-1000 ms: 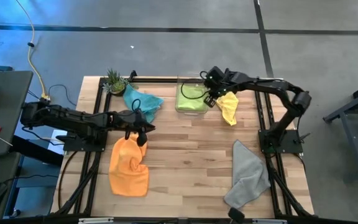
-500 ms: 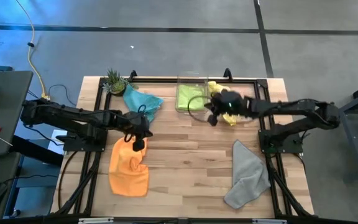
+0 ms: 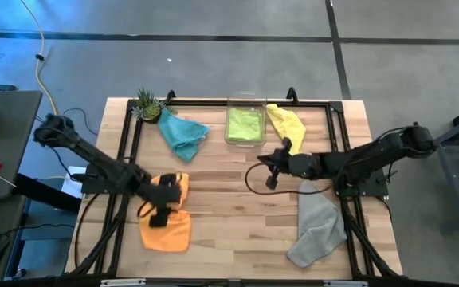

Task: Fold microfiber towels
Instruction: Fold the orange microfiber cloth

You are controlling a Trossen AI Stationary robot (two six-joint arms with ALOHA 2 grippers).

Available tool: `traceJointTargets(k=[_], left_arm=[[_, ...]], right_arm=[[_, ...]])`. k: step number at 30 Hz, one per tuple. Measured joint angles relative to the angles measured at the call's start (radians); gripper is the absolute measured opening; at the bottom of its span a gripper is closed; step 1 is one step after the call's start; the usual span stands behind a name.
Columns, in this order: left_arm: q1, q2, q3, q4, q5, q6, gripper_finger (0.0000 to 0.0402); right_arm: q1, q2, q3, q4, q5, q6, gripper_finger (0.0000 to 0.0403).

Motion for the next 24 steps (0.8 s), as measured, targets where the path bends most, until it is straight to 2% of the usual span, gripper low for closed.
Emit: traceJointTargets(k=[4,8,15,19,24], left_arm=[[-0.160,0.123,0.048,0.022,-0.061,-0.119,0.0141],[-0.241,0.272,0.114,0.052,-0.055,-0.287,0.0148],[-0.315,0.502,0.276,0.055,-0.069,-0.467,0.0201],[-0.334,0.611,0.374,0.042,-0.119,-0.545,0.0236],[-0.334,0.733,0.481,-0.046,-0.180,-0.684,0.0249]], right_arm=[[0.045,0.000,0.000,0.003,0.052,0.000,0.0000],[0.078,0.000,0.000,0.004,0.095,0.001,0.0000],[0.125,0.000,0.000,0.005,0.122,-0.017,0.0000],[0.150,0.000,0.000,0.001,0.131,-0.019,0.0000],[0.188,0.000,0.000,-0.001,0.172,-0.019,0.0000]])
